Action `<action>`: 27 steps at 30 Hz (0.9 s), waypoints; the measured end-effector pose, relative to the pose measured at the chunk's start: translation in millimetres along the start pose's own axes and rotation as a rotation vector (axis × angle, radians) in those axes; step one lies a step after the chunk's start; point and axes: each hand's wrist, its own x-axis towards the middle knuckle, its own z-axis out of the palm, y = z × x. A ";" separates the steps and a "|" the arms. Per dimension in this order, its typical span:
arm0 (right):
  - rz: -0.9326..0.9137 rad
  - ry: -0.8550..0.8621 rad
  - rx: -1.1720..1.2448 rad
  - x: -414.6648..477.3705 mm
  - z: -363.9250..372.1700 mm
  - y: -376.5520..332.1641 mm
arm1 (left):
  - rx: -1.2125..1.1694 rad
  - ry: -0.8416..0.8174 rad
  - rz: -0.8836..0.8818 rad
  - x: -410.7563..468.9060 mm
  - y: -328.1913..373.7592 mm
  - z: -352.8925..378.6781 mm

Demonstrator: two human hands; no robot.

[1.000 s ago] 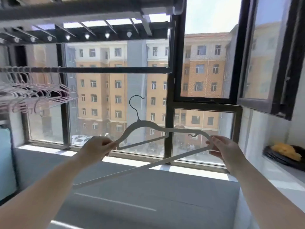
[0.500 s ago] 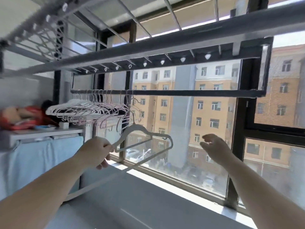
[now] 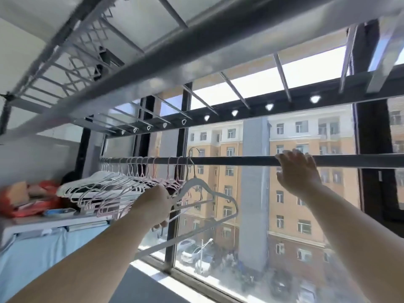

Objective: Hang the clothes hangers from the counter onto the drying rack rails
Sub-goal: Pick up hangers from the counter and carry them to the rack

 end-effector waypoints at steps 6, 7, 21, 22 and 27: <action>0.055 -0.075 -0.109 30.1 18.6 6.8 | 0.065 0.023 -0.026 48.0 2.4 22.3; 0.072 -0.086 -0.099 33.1 20.1 8.4 | 0.065 0.018 -0.030 53.9 2.7 25.2; 0.084 -0.064 -0.063 28.9 18.8 13.1 | 0.085 0.050 -0.035 100.0 19.5 50.0; 0.080 -0.058 -0.059 28.1 18.9 13.3 | 0.090 0.054 -0.038 101.2 18.6 51.7; 0.062 -0.052 -0.062 24.9 18.2 15.8 | 0.118 0.057 -0.055 106.9 15.2 62.6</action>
